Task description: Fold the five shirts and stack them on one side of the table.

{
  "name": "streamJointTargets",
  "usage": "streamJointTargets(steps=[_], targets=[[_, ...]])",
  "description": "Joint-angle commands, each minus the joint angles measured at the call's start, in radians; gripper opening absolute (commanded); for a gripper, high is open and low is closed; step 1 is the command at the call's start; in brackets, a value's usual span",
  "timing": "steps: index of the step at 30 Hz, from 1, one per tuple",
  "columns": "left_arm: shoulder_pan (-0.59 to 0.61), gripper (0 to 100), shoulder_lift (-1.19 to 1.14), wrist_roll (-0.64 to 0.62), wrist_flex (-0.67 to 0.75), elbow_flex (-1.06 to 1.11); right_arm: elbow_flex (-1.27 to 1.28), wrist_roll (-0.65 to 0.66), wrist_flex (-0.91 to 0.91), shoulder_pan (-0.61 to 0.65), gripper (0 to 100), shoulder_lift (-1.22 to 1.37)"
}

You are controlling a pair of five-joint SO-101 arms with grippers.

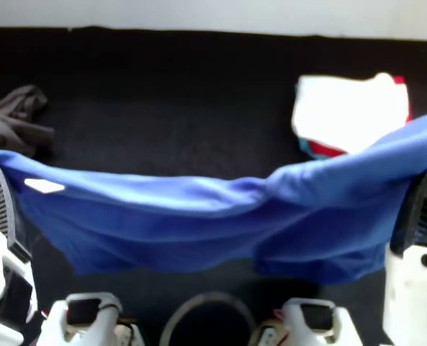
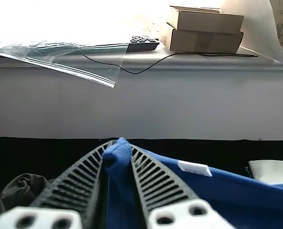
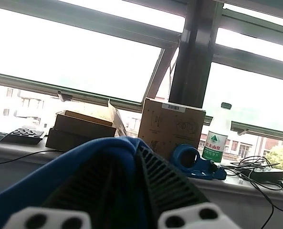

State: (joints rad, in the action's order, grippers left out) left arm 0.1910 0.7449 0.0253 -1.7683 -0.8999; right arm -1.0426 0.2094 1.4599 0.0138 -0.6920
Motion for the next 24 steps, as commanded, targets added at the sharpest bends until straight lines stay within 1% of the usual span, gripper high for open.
streamJointTargets(steps=[1,8,15,17,21,24], targets=[[0.010,1,-0.002,0.006,-0.003,-0.002,0.002,-0.011,-0.005,0.010,0.6,-0.036],[0.010,1,0.065,0.003,-0.002,0.002,0.012,-0.008,0.001,0.010,0.6,-0.104],[0.010,1,0.079,0.006,-0.002,0.004,0.016,-0.011,-0.007,0.010,0.6,-0.091],[0.010,1,0.077,0.008,0.000,0.018,0.058,-0.011,-0.022,0.010,0.6,-0.074],[0.010,1,0.076,0.009,0.002,0.185,0.193,-0.011,-0.065,0.010,0.6,-0.021],[0.010,1,0.076,0.041,0.064,0.397,0.317,-0.011,-0.130,0.012,0.6,0.015]])
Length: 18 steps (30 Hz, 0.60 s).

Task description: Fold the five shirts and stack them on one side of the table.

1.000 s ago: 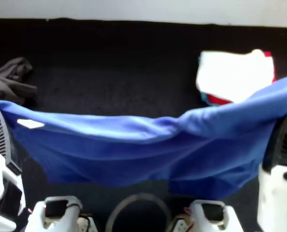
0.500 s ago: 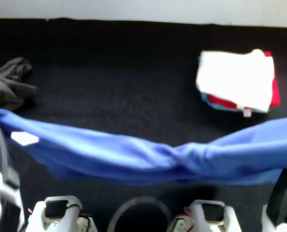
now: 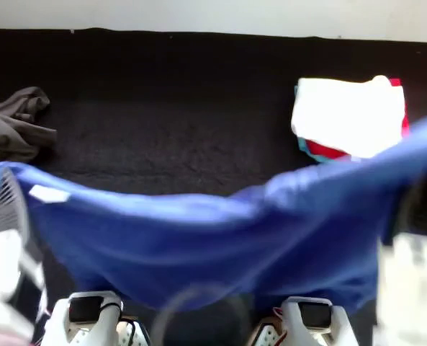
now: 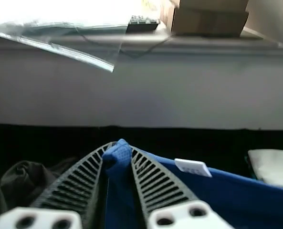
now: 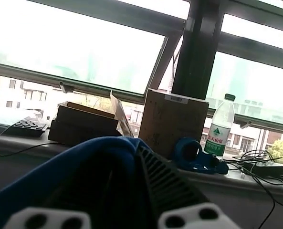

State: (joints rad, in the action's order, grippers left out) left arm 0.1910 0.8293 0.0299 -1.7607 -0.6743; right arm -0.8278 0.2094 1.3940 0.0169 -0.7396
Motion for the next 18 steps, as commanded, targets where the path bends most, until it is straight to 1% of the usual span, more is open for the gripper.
streamJointTargets(steps=[1,6,9,11,13,16,18], targets=[[0.010,1,-0.008,0.052,0.095,0.246,0.153,-0.011,-0.099,0.008,0.6,0.077],[0.007,1,-0.033,0.068,0.362,0.601,0.456,-0.011,-0.292,0.010,0.6,0.166],[0.008,1,-0.128,0.068,0.491,0.719,0.619,-0.006,-0.409,0.053,0.6,0.246],[0.010,1,-0.220,0.068,0.548,0.720,0.685,-0.009,-0.466,0.082,0.6,0.309],[0.012,1,-0.321,0.068,0.575,0.670,0.687,-0.009,-0.518,0.113,0.6,0.380],[0.012,1,-0.484,0.068,0.577,0.527,0.613,-0.011,-0.572,0.124,0.6,0.489],[0.012,1,-0.595,0.068,0.574,0.409,0.524,-0.011,-0.572,0.134,0.6,0.564]])
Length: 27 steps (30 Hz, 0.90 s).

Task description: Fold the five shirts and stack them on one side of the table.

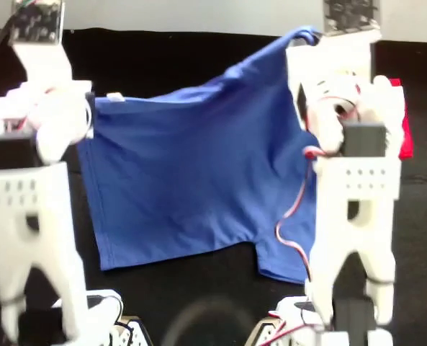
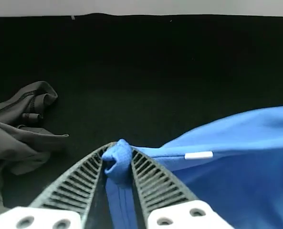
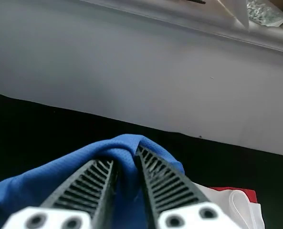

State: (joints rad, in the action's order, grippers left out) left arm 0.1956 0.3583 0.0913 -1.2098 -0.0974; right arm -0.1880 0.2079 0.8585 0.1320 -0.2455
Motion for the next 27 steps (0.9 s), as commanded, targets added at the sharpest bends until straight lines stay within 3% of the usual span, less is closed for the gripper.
streamJointTargets(steps=[1,15,27], targets=[[0.007,1,-0.179,0.008,0.014,-0.225,-0.165,-0.009,-0.035,0.021,0.6,0.108],[0.107,1,-0.763,0.046,-0.232,-1.024,-0.564,-0.009,0.050,0.031,0.6,0.476],[0.193,1,-0.903,0.077,-0.275,-1.219,-0.816,-0.005,0.047,0.096,0.6,0.696]])
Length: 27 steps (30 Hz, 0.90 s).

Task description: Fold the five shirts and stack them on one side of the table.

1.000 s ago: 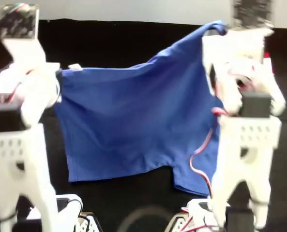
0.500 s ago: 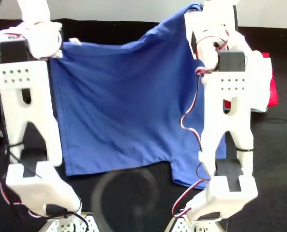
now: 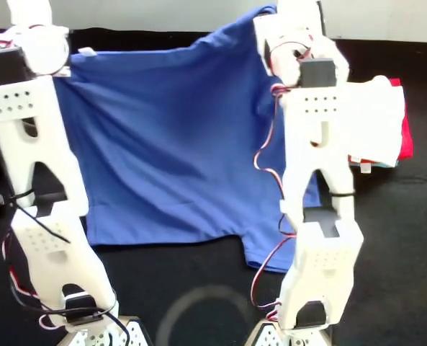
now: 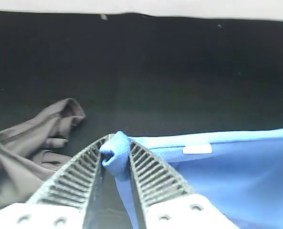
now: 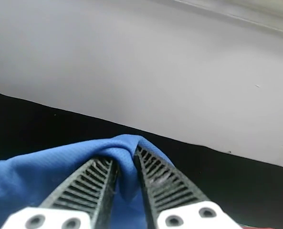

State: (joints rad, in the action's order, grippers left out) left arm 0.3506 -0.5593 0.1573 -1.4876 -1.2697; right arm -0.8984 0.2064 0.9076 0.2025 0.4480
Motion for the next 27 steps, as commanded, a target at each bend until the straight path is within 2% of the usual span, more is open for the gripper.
streamJointTargets(steps=[1,11,16,27], targets=[[0.047,1,0.015,0.011,0.003,-0.053,-0.130,-0.002,-0.002,0.036,0.6,0.015],[0.039,1,-0.041,0.011,0.021,-0.061,-0.185,-0.002,-0.007,0.048,0.6,0.173],[0.036,1,-0.108,0.011,0.097,-0.054,-0.186,-0.002,-0.143,0.044,0.6,0.265],[-0.042,1,-0.305,0.008,0.054,-0.061,-0.185,-0.002,-0.147,0.022,0.6,0.452]])
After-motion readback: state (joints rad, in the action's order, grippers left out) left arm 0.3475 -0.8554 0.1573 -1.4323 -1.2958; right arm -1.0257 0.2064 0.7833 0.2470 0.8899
